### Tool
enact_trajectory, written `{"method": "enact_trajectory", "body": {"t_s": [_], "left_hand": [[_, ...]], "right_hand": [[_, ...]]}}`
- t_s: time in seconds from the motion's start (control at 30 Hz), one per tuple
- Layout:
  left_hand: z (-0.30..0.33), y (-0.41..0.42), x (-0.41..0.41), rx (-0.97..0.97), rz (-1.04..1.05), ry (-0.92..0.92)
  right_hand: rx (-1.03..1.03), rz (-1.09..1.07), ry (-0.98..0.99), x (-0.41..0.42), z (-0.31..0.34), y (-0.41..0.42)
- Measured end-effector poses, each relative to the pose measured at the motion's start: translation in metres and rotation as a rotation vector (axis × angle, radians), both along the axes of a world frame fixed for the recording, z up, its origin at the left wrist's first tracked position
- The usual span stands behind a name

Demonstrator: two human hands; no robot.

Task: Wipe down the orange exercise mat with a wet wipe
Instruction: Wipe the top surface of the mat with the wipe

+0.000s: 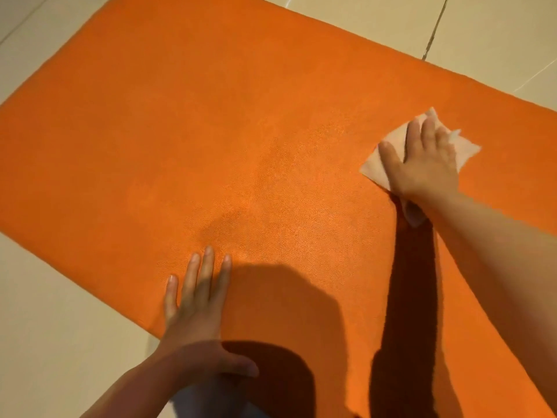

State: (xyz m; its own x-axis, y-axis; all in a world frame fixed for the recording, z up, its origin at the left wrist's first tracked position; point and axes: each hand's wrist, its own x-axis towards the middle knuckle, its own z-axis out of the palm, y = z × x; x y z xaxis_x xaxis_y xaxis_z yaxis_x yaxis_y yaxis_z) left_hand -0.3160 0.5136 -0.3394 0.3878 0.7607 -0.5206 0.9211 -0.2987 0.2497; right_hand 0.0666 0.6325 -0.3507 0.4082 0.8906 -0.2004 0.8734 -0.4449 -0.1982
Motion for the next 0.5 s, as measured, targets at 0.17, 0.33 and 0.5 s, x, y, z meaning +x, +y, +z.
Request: {"method": "enact_trajectory", "body": {"t_s": [0.17, 0.33, 0.5], "left_hand": [[-0.001, 0.0, -0.001, 0.012, 0.006, 0.006], [0.001, -0.001, 0.0, -0.016, 0.02, 0.009], [0.012, -0.007, 0.0, 0.093, 0.043, -0.058]], "right_hand": [[0.061, 0.053, 0.034, -0.068, -0.005, 0.0], [0.162, 0.393, 0.216, -0.155, 0.0, -0.056], [0.091, 0.503, 0.17, -0.15, 0.001, -0.118]]}}
